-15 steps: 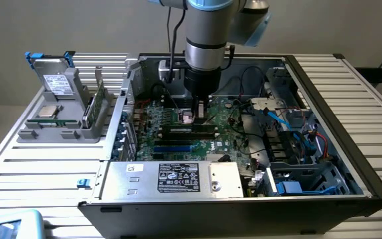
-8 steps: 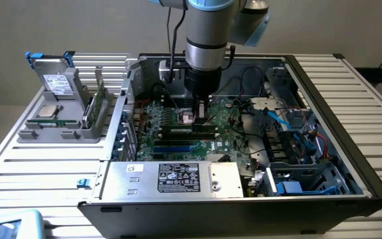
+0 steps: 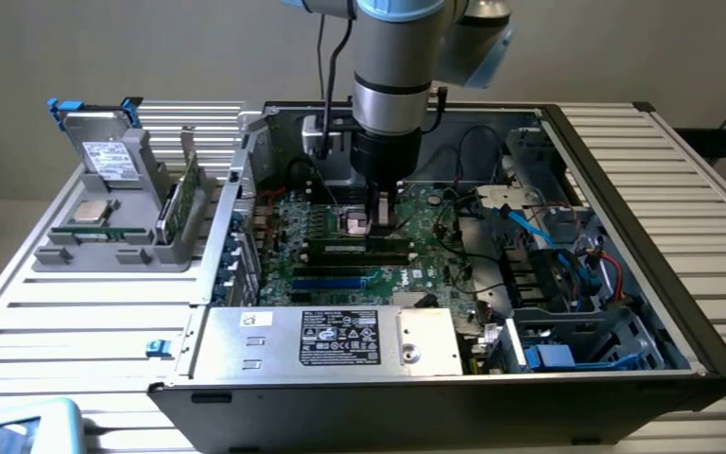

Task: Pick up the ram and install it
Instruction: 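Insert the ram into the slot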

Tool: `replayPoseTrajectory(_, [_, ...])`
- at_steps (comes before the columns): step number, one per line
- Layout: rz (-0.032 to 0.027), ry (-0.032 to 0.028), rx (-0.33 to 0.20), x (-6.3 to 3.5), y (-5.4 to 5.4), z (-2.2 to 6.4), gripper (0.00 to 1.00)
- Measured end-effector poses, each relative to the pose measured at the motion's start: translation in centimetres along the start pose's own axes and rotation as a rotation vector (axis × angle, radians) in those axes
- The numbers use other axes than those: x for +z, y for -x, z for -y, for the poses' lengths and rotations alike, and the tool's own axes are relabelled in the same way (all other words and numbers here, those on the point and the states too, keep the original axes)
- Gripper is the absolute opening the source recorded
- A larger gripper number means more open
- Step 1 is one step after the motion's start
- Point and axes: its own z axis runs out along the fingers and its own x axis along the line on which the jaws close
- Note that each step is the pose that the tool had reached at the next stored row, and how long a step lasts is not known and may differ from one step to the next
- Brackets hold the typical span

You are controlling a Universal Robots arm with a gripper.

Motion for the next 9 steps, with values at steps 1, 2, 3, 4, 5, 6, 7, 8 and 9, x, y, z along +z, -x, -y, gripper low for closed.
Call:
replayPoseTrajectory(1, [0.0,-0.0003,0.0,0.01,-0.01,0.0,0.13])
replayPoseTrajectory(2, [0.0,-0.0005,0.0,0.03,-0.03,0.0,0.13])
replayPoseTrajectory(3, [0.0,-0.0008,0.0,0.06,-0.04,0.0,0.13])
replayPoseTrajectory(4, [-0.0001,-0.0013,0.0,0.1,-0.04,0.01,0.13])
replayPoseTrajectory(5, [-0.0001,-0.0019,0.0,0.14,-0.04,0.01,0.13])
replayPoseTrajectory(6, [-0.0003,-0.0025,0.0,0.17,-0.04,0.01,0.13])
replayPoseTrajectory(7, [-0.0003,-0.0027,0.0,0.18,-0.04,0.01,0.13])
replayPoseTrajectory(8, [-0.0003,-0.0029,0.0,0.18,-0.04,0.01,0.13])
replayPoseTrajectory(9, [-0.0002,-0.003,0.0,0.18,-0.04,0.01,0.13])
